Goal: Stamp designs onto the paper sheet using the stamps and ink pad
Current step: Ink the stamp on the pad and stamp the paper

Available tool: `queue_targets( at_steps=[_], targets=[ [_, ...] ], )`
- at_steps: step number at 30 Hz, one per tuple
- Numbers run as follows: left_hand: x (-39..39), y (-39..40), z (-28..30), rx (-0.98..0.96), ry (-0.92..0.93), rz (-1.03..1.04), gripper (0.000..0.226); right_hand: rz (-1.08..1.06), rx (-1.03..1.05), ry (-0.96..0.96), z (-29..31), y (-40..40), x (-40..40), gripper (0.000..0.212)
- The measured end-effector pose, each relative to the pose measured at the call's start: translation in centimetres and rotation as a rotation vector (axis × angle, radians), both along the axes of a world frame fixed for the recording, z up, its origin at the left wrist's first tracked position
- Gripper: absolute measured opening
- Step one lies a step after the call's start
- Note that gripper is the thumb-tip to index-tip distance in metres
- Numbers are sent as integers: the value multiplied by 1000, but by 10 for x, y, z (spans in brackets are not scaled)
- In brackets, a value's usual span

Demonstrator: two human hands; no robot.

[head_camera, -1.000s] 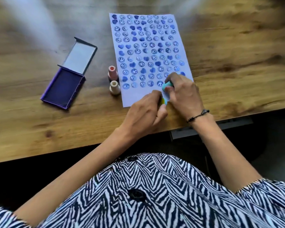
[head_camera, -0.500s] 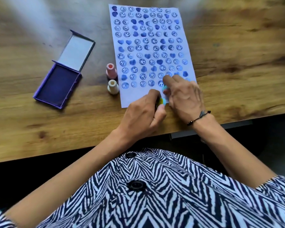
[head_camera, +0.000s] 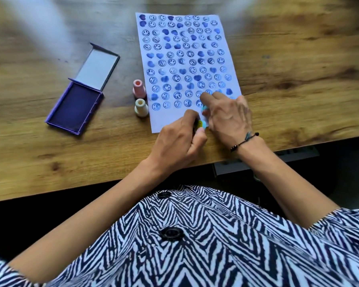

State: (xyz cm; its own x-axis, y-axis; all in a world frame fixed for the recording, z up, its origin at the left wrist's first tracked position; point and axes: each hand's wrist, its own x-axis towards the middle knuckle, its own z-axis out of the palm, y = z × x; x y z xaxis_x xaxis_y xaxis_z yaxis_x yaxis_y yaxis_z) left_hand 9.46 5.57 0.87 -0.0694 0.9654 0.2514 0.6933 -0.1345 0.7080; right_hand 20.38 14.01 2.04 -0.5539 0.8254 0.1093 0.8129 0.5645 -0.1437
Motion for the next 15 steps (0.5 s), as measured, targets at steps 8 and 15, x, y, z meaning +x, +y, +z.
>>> queue_targets(
  at_steps=[8,15],
  targets=[
    [1,-1,-2,42,-7,20,50,-152,-4,310,24,-2,16,12],
    [2,-1,-2,47,-38,33,46,-313,-110,513,39,-7,41,17]
  ],
)
